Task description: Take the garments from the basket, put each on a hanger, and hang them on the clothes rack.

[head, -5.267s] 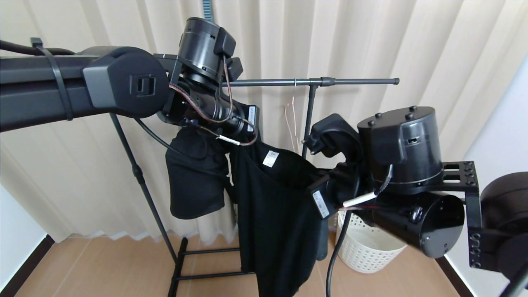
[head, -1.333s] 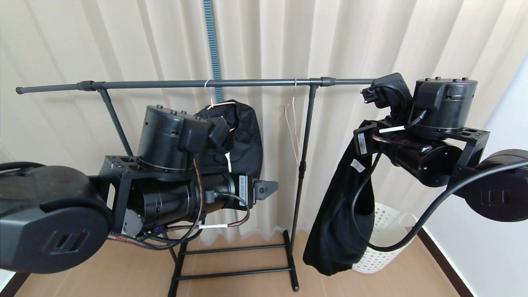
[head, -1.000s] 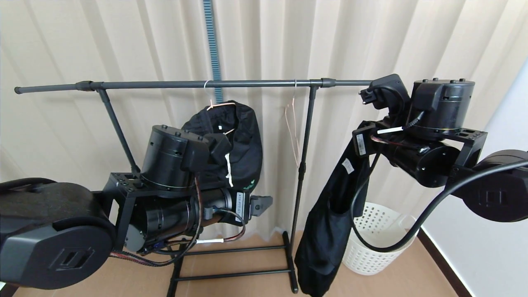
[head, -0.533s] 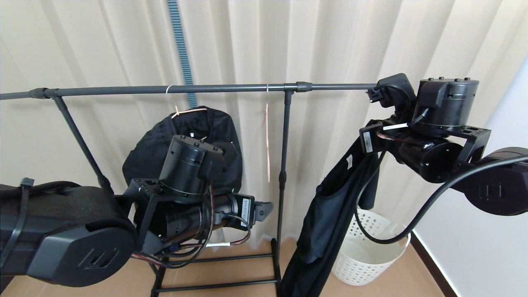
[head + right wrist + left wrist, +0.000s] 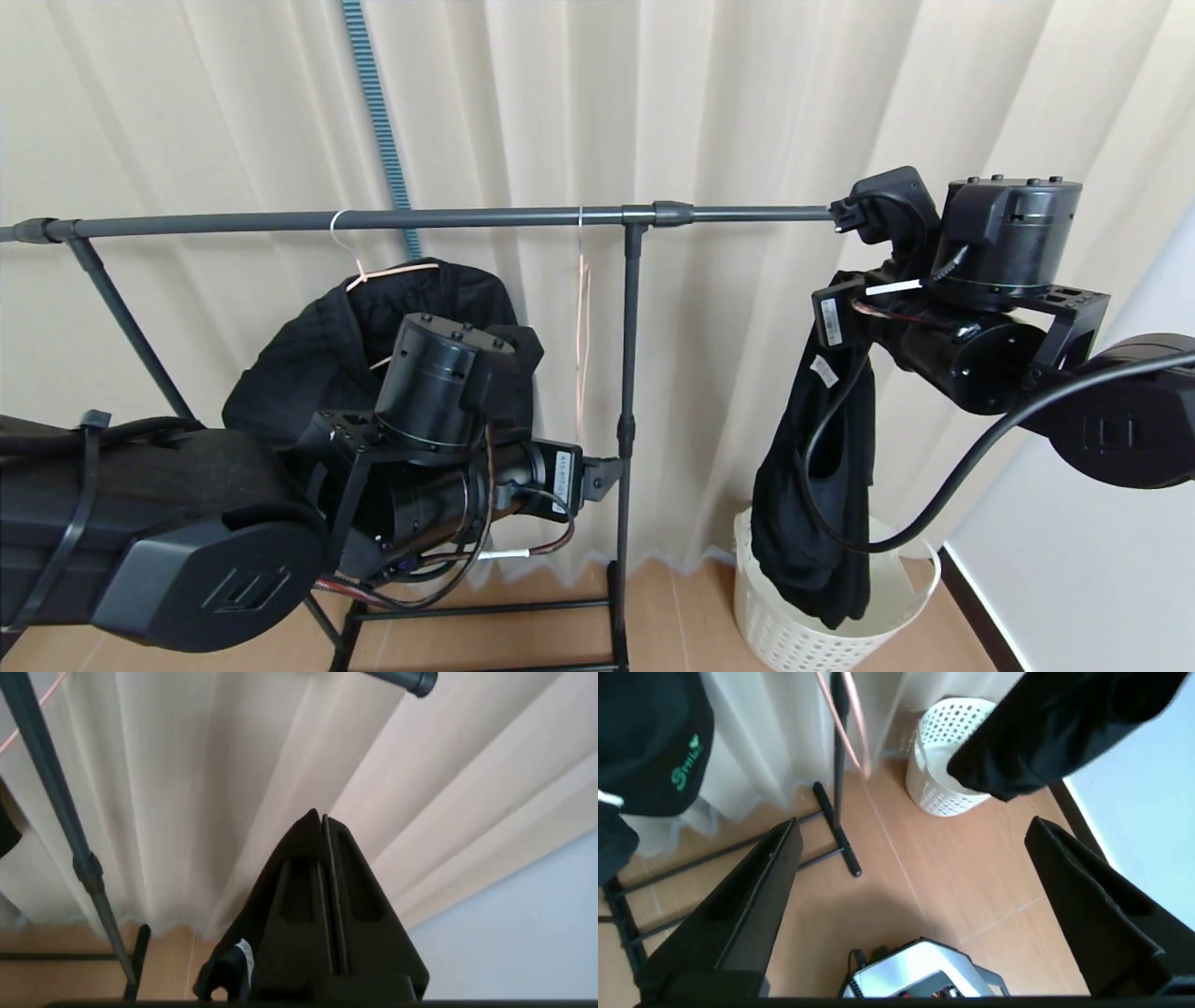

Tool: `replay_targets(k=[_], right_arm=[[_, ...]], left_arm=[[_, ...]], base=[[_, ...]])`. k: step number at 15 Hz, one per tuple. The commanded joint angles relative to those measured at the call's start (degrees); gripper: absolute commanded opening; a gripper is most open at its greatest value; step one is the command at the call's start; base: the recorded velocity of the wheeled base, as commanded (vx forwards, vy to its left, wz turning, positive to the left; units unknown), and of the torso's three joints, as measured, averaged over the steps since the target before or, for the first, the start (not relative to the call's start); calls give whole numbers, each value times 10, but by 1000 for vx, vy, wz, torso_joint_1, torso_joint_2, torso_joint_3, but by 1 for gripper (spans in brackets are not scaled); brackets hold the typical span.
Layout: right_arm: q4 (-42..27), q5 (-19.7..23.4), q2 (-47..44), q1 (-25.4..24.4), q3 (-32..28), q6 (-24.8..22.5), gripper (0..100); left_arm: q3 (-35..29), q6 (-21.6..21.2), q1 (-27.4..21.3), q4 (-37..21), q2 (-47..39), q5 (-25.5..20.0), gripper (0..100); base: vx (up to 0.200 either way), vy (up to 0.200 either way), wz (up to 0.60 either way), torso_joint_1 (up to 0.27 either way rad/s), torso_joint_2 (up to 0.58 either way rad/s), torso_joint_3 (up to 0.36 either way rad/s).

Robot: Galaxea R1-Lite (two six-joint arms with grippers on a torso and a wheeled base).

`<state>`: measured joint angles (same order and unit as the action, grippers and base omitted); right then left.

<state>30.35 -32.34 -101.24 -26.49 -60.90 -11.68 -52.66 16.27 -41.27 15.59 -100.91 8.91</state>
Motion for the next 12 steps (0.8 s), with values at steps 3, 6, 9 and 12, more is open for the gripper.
replay_targets(k=[3, 6, 9, 12], right_arm=[[1, 0, 0, -1, 1, 0, 0], [1, 0, 1, -1, 1, 0, 0], [1, -1, 0, -1, 3, 0, 0], [1, -1, 4, -1, 3, 0, 0]], left_arm=[[1, 0, -1, 0, -4, 1, 100], [-1, -1, -1, 1, -3, 16, 100], [-26, -16, -1, -1, -8, 64, 100], [-113, -16, -1, -40, -49, 74, 100]], base=[[200, 0, 0, 1, 2, 4], [67, 0, 0, 1, -1, 1], [0, 0, 0, 0, 0, 0], [0, 0, 0, 0, 0, 0]])
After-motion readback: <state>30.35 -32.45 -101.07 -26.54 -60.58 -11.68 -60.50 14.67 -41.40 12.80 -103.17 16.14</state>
